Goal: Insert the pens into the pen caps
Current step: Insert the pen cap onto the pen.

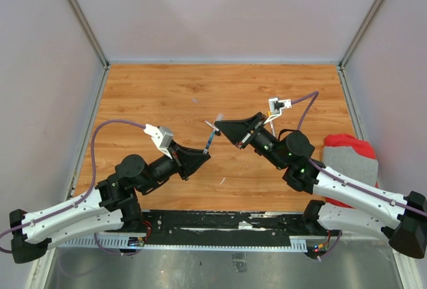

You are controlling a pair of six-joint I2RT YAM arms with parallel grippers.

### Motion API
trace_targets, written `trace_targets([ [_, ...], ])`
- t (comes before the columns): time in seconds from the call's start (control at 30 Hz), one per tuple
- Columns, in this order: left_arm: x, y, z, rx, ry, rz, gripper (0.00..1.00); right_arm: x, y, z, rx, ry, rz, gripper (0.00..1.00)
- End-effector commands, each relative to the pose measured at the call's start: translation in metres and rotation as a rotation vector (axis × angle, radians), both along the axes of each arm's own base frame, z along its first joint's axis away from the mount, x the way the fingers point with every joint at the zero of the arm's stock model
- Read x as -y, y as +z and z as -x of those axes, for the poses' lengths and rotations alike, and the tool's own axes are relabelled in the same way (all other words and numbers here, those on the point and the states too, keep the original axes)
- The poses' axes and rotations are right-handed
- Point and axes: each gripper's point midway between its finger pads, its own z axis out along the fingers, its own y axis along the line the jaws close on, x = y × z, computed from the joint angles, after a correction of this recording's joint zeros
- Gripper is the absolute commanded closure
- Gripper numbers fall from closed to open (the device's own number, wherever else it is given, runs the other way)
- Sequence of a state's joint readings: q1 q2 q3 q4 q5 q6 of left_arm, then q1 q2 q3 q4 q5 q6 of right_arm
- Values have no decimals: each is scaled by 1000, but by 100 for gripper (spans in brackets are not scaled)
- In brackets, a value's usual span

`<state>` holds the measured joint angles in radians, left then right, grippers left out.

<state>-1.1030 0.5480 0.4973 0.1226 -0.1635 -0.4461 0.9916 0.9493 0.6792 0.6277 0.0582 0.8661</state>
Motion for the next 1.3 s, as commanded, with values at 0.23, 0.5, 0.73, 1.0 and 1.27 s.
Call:
trace_targets([
  [0.23, -1, 3, 1, 11, 5, 8, 99, 0, -13, -2, -19, 4, 21, 99],
  [0.5, -2, 4, -1, 14, 14, 8, 100, -5, -17, 3, -26, 40, 30, 99],
  [0.73, -2, 5, -2, 14, 20, 8, 100, -8, -26, 9, -42, 82, 39, 99],
  [1.0, -3, 5, -3, 11, 25, 10, 100, -14, -41, 17, -72, 138, 44, 96],
  [1.27, -2, 6, -3, 12, 24, 11, 100, -26, -58, 25, -102, 187, 54, 85],
])
